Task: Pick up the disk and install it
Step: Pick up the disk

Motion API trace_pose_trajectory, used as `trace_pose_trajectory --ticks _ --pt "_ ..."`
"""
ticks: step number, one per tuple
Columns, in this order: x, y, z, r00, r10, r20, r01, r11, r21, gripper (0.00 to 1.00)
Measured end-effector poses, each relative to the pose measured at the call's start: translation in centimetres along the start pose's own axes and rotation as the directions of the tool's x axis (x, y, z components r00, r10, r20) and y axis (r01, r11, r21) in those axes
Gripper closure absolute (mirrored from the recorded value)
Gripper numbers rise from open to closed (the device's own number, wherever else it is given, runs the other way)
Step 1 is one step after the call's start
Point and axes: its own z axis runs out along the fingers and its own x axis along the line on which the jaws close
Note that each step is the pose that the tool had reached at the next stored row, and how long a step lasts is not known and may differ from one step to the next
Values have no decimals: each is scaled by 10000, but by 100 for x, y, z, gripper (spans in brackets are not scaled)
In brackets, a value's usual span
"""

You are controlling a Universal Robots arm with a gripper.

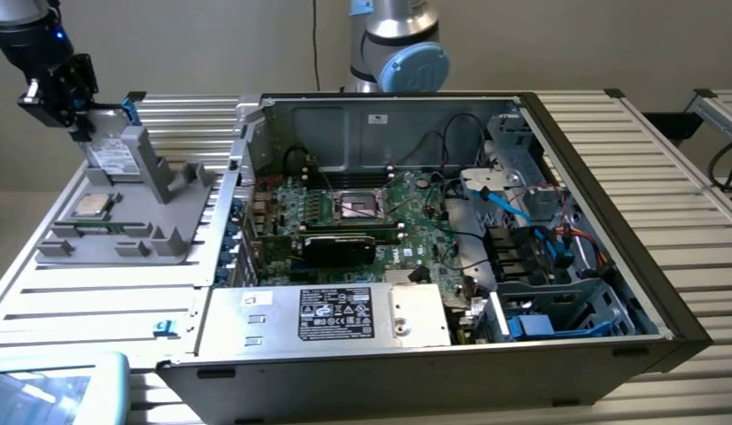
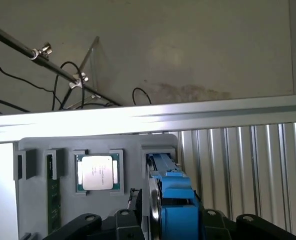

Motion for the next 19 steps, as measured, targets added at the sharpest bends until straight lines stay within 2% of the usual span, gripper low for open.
trace_pose_trajectory --ticks 3,4,19 --pt "-6 0 0 9999 2 -107 -2 10000 8 53" --pt "-6 1 0 9999 2 -121 -2 10000 9 53" --pt "-28 2 18 9999 2 -127 -1 10000 68 53"
